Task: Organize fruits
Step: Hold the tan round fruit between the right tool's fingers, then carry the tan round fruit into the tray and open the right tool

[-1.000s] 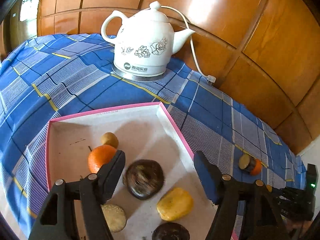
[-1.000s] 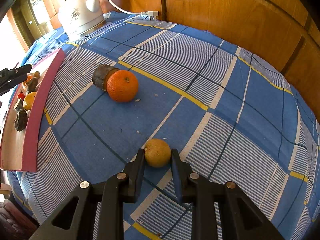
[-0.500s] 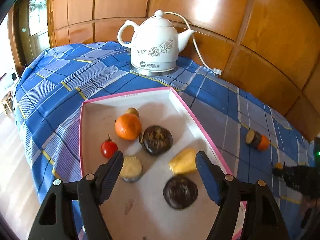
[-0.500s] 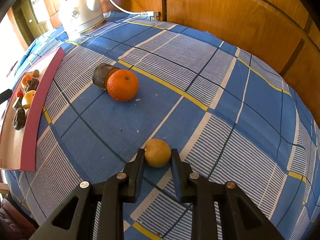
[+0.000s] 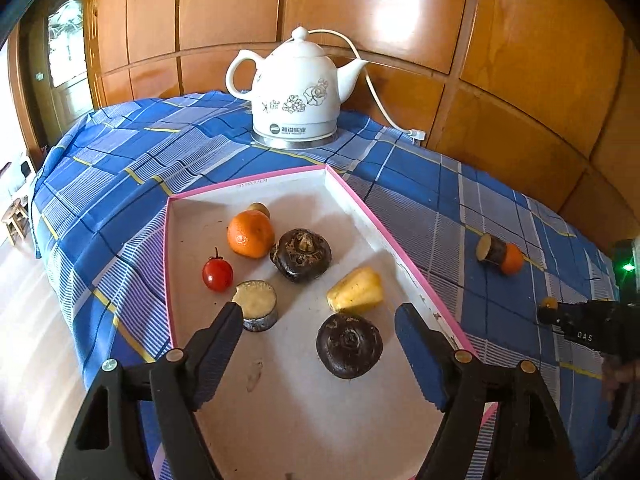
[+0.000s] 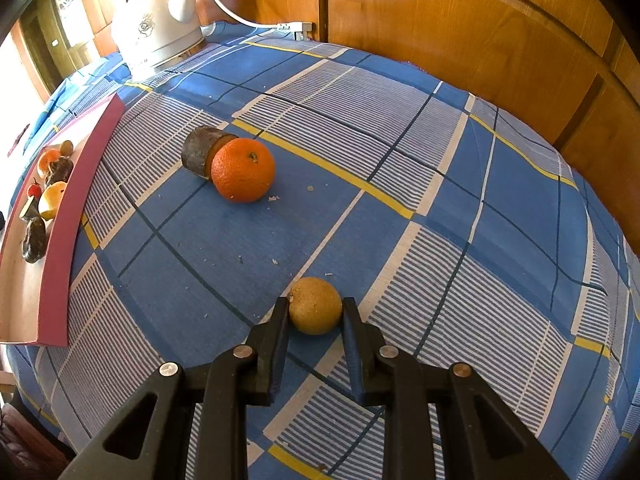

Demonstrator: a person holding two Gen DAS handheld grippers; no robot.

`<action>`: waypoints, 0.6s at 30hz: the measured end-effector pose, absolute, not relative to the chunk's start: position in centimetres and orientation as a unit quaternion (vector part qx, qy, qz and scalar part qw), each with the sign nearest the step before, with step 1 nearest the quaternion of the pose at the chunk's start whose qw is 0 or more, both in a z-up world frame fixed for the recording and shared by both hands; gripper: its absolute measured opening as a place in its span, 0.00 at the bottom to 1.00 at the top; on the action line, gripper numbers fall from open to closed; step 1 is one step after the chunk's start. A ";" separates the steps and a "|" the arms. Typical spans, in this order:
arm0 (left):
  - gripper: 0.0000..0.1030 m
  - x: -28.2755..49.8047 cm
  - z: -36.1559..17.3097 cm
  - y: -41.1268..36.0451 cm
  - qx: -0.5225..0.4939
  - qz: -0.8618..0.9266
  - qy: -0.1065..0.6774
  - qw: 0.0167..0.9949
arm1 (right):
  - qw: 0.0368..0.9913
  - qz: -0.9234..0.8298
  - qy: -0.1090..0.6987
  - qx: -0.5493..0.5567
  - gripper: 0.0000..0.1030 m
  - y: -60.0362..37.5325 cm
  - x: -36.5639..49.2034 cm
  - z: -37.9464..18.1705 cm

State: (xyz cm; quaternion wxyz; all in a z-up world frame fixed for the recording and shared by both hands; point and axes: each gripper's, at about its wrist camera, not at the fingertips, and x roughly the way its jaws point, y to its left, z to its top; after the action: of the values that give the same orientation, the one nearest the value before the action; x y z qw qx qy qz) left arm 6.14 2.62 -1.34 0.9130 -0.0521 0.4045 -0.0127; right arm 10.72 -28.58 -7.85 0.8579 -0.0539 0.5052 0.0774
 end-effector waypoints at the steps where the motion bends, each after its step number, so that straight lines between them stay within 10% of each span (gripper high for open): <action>1: 0.77 6.1 -1.4 2.6 -0.052 -0.013 0.404 0.913 | 0.858 0.077 0.505 -0.056 0.25 -28.5 10.7 -7.8; 18: 0.81 6.0 -2.1 3.0 -0.058 -0.013 0.419 0.906 | 0.860 0.073 0.501 -0.061 0.25 -28.4 10.5 -7.7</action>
State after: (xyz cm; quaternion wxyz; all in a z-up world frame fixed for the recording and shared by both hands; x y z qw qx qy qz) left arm 6.02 2.95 -2.13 0.9062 -0.0583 0.4186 -0.0130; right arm 10.52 -28.37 -7.74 0.8603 -0.0610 0.5009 0.0729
